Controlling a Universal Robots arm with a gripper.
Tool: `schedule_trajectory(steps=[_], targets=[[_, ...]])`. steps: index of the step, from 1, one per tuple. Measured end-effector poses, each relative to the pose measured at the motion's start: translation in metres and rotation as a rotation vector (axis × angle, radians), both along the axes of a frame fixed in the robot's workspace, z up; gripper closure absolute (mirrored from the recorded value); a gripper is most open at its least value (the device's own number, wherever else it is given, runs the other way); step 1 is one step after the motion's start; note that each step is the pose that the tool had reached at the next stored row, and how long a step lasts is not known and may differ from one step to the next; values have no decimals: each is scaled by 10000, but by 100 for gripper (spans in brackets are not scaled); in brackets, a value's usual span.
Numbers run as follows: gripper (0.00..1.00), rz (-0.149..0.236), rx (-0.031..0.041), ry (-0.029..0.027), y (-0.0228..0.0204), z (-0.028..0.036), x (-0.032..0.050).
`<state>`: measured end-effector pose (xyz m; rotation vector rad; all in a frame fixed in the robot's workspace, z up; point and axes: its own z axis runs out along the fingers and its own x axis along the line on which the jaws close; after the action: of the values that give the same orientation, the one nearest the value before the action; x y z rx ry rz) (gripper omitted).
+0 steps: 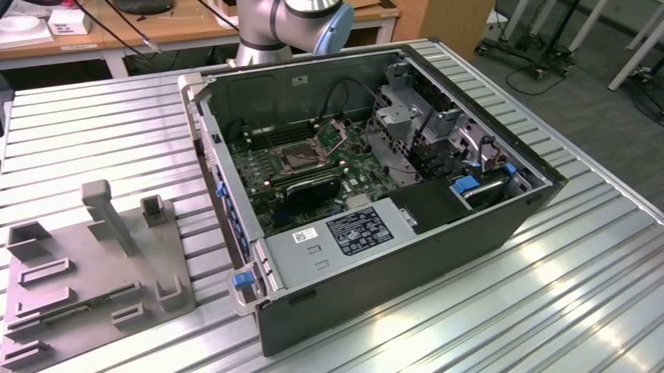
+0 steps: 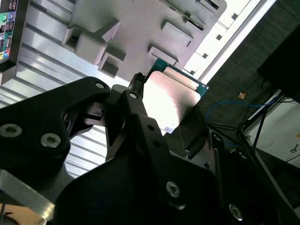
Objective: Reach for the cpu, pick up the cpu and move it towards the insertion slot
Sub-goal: 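Pick up the cpu and move it towards the insertion slot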
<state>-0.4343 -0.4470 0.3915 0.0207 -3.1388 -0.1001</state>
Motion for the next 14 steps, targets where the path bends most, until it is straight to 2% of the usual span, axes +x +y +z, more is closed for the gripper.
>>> schedule_trajectory(steps=[3, 14], targets=[[45, 0, 0, 0, 0, 17, 0], [45, 0, 14, 0, 0, 18, 10]])
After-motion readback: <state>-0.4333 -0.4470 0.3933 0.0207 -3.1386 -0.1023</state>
